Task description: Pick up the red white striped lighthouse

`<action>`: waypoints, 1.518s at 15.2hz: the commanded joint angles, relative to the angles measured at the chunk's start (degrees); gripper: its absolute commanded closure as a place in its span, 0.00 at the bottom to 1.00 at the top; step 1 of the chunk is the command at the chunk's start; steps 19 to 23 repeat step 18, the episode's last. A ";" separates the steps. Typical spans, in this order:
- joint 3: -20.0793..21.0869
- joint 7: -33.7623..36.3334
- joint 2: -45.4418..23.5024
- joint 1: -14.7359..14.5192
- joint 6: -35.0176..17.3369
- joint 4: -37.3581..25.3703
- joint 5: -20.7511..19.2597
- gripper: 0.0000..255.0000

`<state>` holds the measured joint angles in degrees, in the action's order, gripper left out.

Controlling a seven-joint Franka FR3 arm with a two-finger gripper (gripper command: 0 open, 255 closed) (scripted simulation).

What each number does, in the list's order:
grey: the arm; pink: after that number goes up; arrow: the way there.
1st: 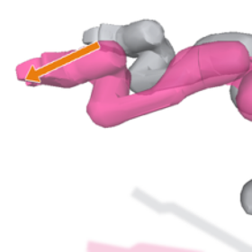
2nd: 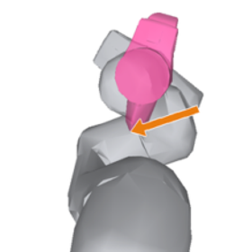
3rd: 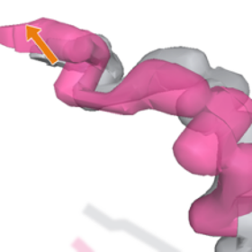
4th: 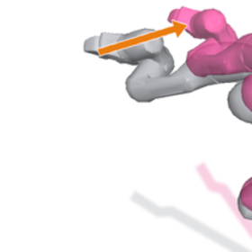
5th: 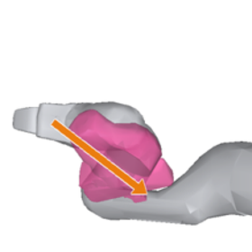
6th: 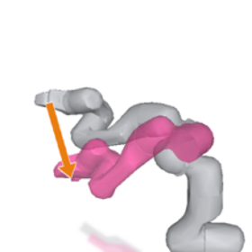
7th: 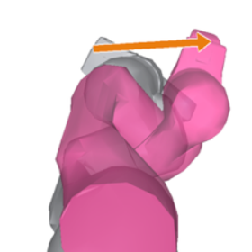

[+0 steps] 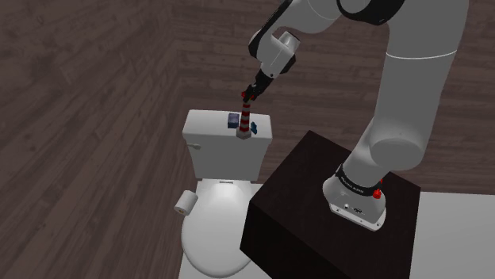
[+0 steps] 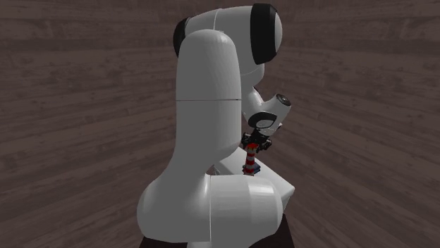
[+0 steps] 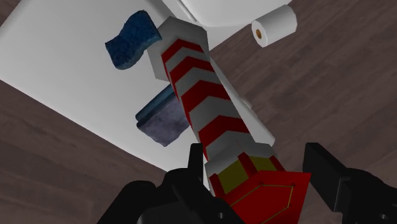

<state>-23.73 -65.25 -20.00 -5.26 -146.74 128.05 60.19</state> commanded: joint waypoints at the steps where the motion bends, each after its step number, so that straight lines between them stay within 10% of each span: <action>1: 0.01 0.05 -0.05 -0.01 0.05 0.01 -0.04 1.00; 16: -4.69 12.75 10.35 -3.32 4.06 1.47 -14.32 1.00; 23: -4.72 12.88 10.45 -3.34 4.10 1.47 -14.47 1.00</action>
